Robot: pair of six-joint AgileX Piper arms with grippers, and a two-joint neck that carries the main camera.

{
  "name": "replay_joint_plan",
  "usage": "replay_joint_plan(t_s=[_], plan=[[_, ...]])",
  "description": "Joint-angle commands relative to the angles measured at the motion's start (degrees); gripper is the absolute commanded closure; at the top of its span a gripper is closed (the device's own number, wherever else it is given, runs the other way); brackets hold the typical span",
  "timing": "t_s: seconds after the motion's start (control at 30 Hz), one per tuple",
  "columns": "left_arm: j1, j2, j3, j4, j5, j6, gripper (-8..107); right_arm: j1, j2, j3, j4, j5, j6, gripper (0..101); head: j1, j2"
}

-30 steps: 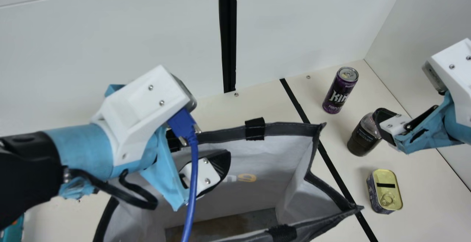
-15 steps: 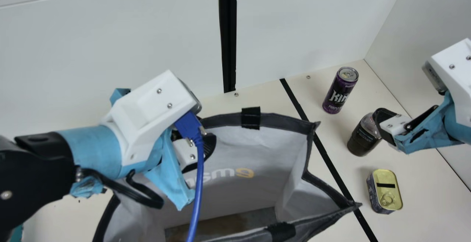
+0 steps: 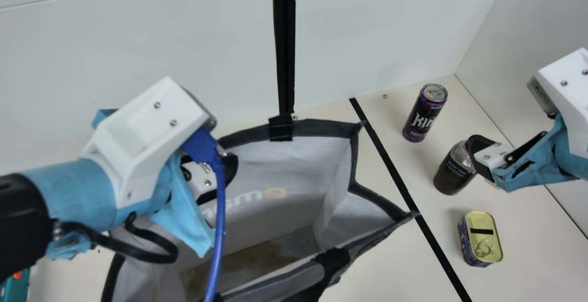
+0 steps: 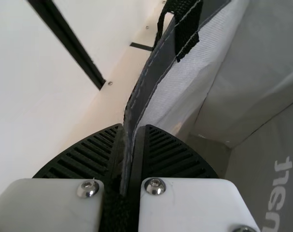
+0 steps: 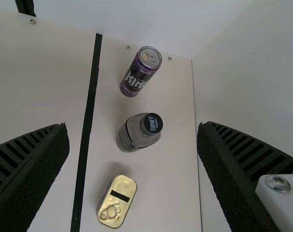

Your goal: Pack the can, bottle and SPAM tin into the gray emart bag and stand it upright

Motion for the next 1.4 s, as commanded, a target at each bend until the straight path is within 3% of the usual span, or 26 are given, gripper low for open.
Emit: replay_joint_plan(t_s=[0.0, 0.73, 1.07, 1.37], plan=[[0.35, -0.49, 0.09, 1.54, -0.01, -1.26, 107, 0.00, 0.00, 0.00, 0.00, 0.00, 0.00, 6, -1.30, -0.14], [1.53, -5.91, -0.04, 24.08, -0.01, -16.05, 107, 0.00, 0.00, 0.00, 0.00, 0.00, 0.00, 6, -1.30, -0.14], [-1.72, -7.85, 2.36, 41.89, -0.01, -25.52, 107, 0.00, 0.00, 0.00, 0.00, 0.00, 0.00, 6, -1.30, -0.14], [-7.26, -9.78, 9.51, 59.63, -0.01, -35.48, 107, 0.00, 0.00, 0.00, 0.00, 0.00, 0.00, 6, -1.30, -0.14]])
